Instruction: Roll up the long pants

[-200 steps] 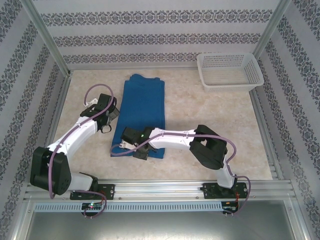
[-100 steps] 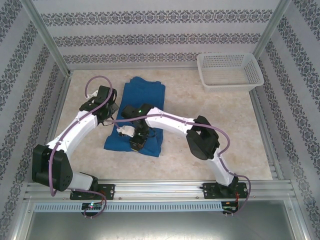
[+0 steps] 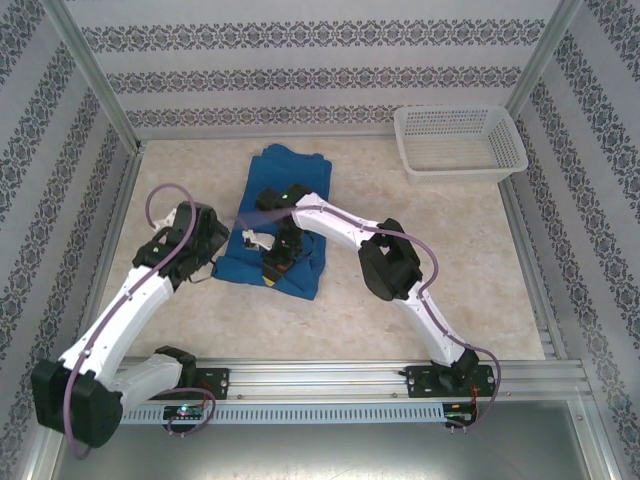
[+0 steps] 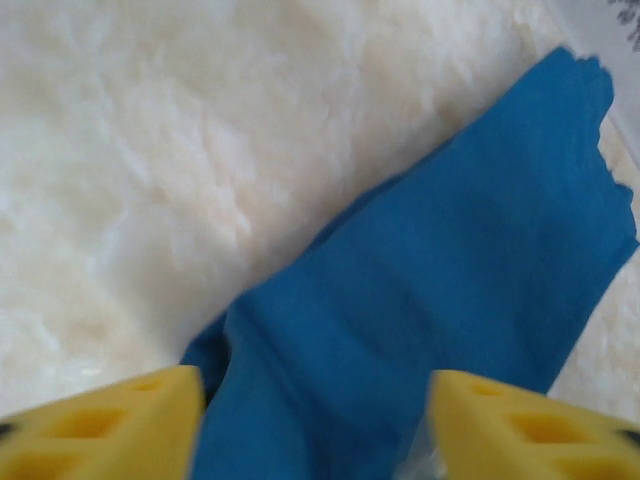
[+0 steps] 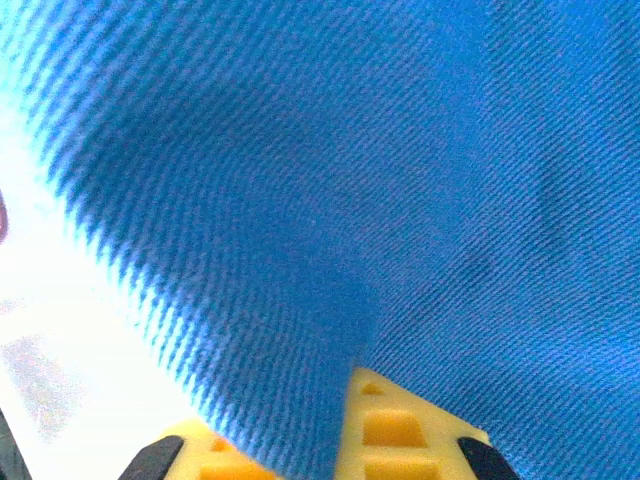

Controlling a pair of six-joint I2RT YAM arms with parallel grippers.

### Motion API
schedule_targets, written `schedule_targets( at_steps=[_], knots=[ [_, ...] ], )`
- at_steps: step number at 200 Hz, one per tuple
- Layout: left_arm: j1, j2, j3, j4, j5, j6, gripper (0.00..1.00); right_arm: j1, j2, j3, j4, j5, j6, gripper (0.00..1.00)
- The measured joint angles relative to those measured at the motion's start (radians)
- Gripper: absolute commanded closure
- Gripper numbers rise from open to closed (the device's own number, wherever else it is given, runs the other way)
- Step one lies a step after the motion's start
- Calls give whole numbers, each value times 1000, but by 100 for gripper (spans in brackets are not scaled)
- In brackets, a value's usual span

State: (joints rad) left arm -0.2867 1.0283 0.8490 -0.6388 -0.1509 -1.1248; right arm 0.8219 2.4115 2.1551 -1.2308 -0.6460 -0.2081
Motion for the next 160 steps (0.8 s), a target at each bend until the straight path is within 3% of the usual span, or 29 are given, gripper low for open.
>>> schedule_targets(
  at_steps=[39, 101, 120, 134, 160],
  knots=[
    [-53, -68, -157, -5, 64, -169, 0, -16, 0, 24, -7, -24, 3, 100],
    [-74, -21, -168, 26, 38, -294, 2, -22, 0, 24, -8, -37, 15, 100],
    [-74, 40, -165, 45, 16, -309, 15, -22, 0, 24, -7, -43, 22, 100],
    [-74, 91, -150, 57, 7, -319, 41, -22, 0, 24, -5, -44, 26, 100],
    [-74, 169, -118, 87, -23, -340, 76, -22, 0, 23, 0, -47, 28, 100]
  ],
)
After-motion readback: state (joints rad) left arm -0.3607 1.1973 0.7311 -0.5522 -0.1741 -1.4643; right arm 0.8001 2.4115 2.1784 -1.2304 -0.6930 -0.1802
